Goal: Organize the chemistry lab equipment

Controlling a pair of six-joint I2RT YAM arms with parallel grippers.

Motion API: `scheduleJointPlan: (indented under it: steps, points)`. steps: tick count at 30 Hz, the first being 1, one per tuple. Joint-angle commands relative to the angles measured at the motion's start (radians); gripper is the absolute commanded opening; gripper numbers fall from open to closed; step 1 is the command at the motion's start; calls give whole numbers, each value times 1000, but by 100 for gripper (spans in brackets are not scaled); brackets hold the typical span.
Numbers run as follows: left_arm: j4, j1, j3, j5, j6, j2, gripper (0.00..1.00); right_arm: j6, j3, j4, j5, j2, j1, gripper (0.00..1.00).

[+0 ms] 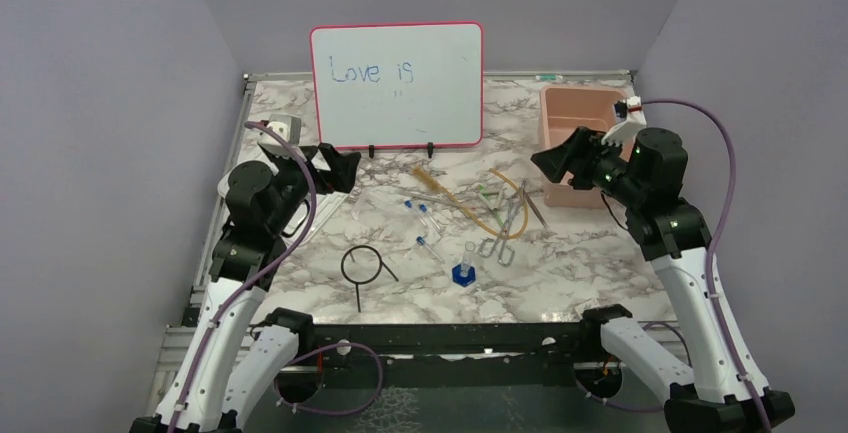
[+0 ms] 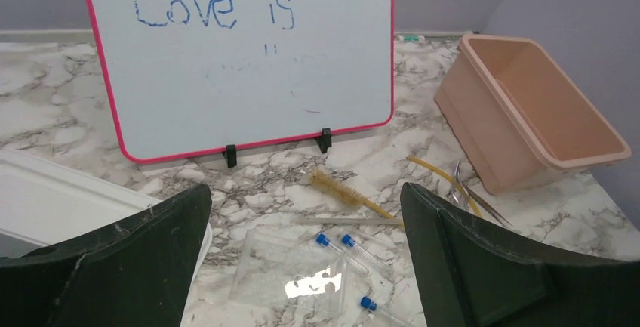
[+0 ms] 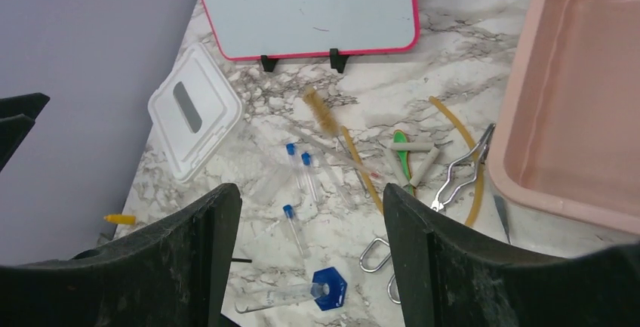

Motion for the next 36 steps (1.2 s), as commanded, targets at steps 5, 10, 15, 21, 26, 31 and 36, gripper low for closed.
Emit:
scheduleJointPlan:
  steps: [5, 10, 15, 21, 26, 31, 36]
  points:
    - [87, -15, -31, -22, -31, -62, 99, -9, 7, 102, -192, 39, 10, 74]
    - [122, -15, -66, -22, -54, -93, 99, 6, 32, 140, -205, 94, 61, 73]
    - [130, -15, -60, -90, -39, -133, 99, -33, 125, 122, 41, 217, 346, 73]
    - [23, -16, 34, -297, 1, -137, 99, -107, 284, 91, 328, 480, 724, 72]
    - [-88, -15, 127, -496, 15, -119, 99, -153, 415, 16, 446, 697, 874, 69]
    - [-124, -15, 135, -625, 15, -150, 99, -172, 445, 8, 446, 820, 954, 65]
    - [-138, -15, 122, -651, 18, -181, 99, -137, 487, -45, 434, 920, 1014, 64]
